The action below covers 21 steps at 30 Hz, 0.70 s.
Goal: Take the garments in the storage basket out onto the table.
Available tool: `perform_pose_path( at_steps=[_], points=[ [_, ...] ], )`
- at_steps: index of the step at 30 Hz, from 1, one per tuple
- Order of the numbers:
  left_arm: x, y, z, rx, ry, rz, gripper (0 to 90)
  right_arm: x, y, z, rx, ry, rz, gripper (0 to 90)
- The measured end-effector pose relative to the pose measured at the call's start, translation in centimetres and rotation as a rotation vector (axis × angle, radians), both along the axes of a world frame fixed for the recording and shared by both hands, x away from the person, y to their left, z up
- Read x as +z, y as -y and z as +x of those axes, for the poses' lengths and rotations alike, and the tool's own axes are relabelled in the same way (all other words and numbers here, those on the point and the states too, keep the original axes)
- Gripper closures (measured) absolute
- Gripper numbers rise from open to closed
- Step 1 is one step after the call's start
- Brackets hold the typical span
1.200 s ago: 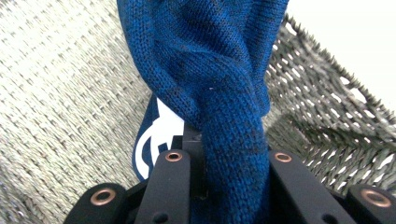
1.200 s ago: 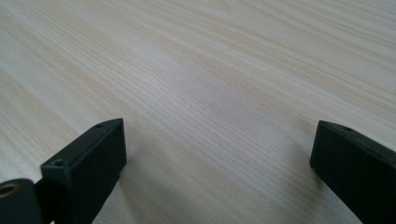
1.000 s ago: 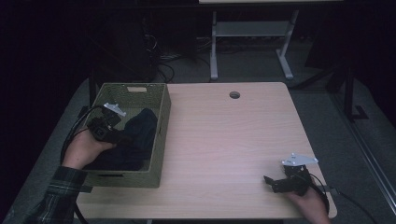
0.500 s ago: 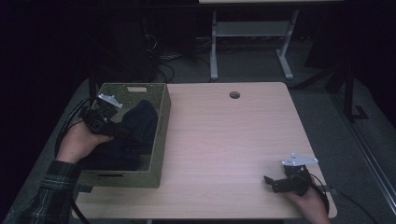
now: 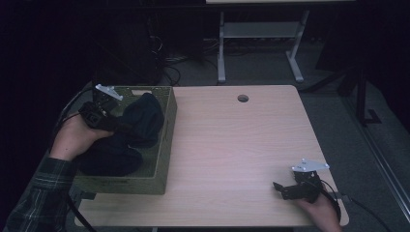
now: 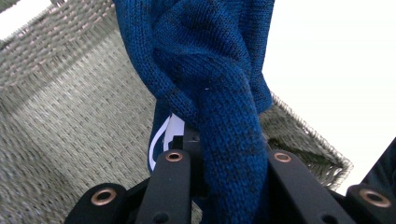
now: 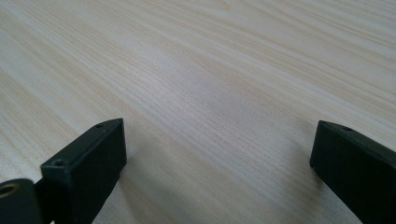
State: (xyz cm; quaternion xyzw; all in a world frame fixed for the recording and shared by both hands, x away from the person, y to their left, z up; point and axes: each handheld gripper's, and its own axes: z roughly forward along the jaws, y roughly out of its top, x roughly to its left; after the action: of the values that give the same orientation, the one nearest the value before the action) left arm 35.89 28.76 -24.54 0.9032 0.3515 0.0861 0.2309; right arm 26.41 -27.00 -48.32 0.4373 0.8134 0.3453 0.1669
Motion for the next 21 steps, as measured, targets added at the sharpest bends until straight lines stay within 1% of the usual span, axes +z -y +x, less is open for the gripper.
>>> perform_pose_path(
  at_steps=[2, 5, 7, 8, 13, 17, 21],
  points=[
    [0.6, 0.1, 0.0, -0.008, 0.009, 0.008, 77.8, 0.0, 0.0, 0.0, 0.0, 0.0, 0.0, 3.0],
    [1.4, 0.3, 0.0, -0.014, 0.021, -0.001, 77.7, 0.0, 0.0, 0.0, 0.0, 0.0, 0.0, 3.0],
    [1.9, 0.4, 0.0, -0.02, 0.027, 0.001, 77.8, 0.0, 0.0, 0.0, 0.0, 0.0, 0.0, 3.0],
    [2.1, 0.5, 0.0, -0.02, 0.03, -0.005, 77.8, 0.0, 0.0, 0.0, 0.0, 0.0, 0.0, 3.0],
    [3.1, 1.0, -0.1, -0.04, 0.041, -0.003, 77.8, 0.0, 0.0, 0.0, 0.001, 0.0, 0.0, 3.0],
    [3.6, 1.5, -0.1, -0.061, 0.042, -0.028, 77.8, 0.0, 0.0, 0.0, 0.0, 0.0, 0.0, 3.0],
    [4.1, 2.5, -0.2, -0.086, 0.051, -0.036, 77.8, 0.0, 0.0, 0.0, 0.0, 0.0, 0.0, 3.0]
  ],
)
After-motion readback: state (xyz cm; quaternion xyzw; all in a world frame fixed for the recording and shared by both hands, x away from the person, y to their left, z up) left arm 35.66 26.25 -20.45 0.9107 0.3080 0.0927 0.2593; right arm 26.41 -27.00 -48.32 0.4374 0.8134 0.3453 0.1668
